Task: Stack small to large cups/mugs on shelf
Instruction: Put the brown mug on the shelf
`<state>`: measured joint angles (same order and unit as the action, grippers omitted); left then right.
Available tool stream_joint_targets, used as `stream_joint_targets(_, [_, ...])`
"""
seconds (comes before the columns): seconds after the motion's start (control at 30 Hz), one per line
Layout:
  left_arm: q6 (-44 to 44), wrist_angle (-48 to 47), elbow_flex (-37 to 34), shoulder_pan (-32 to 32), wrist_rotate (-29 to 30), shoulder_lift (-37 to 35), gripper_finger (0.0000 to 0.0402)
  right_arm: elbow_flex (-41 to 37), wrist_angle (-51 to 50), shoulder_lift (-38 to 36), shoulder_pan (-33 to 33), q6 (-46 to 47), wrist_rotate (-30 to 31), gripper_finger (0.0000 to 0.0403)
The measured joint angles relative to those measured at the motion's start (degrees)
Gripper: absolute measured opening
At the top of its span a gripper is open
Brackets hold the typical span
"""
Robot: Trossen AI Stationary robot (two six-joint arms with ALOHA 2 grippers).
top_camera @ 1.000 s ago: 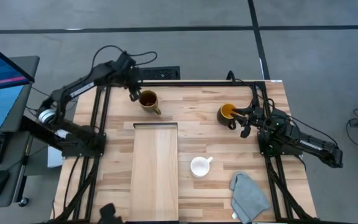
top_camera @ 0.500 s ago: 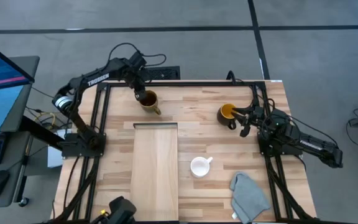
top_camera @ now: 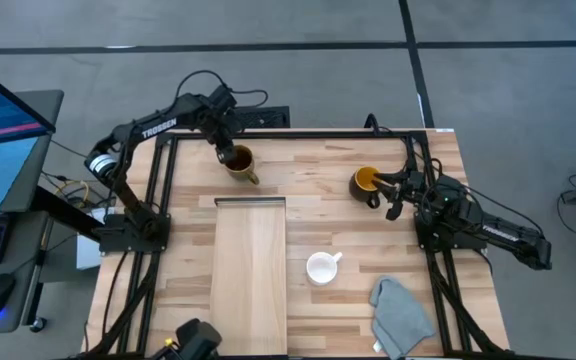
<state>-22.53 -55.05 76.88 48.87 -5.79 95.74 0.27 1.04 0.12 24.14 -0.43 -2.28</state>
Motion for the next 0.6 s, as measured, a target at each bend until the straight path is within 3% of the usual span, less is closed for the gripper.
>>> stream_joint_targets(0.6, [4.89, -1.59, -0.04, -0.8, 0.71, 0.0, 0.0119, 0.0, 0.0, 0.0, 0.01, 0.39, -0.02, 0.0127])
